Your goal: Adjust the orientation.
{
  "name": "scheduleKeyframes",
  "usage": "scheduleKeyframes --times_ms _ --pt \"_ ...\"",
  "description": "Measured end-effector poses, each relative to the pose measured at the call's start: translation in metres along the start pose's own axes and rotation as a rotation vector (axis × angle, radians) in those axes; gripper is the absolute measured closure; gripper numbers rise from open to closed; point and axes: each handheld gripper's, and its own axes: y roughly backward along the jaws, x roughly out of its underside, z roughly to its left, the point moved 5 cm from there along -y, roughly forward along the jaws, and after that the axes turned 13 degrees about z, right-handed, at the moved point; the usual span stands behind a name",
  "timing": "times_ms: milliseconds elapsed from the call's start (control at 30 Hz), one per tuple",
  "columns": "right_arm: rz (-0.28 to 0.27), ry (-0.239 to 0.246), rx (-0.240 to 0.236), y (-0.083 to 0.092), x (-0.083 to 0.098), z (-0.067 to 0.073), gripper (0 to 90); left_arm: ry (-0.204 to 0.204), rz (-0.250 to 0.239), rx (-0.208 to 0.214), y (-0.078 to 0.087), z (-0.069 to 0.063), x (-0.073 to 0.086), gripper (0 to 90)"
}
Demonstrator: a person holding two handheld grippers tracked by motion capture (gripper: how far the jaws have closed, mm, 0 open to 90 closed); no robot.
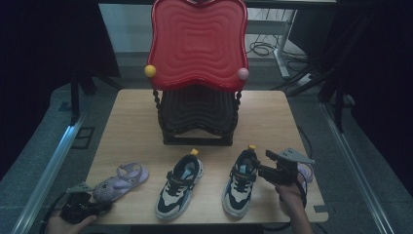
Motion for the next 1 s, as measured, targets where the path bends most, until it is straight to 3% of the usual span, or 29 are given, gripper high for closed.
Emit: scheduleKeyframes --times_ms 333,1000 --pt "0.0 -0.019 -0.014 -0.003 0.001 -0.002 31.4 0.032 0.015 -0.049 0.003 -0.001 -0.002 89.6" --pt "-0.001 -0.038 -0.019 0.001 0.009 0.002 31.4 0.036 0.037 -0.058 0.008 0.016 -0.008 89.5"
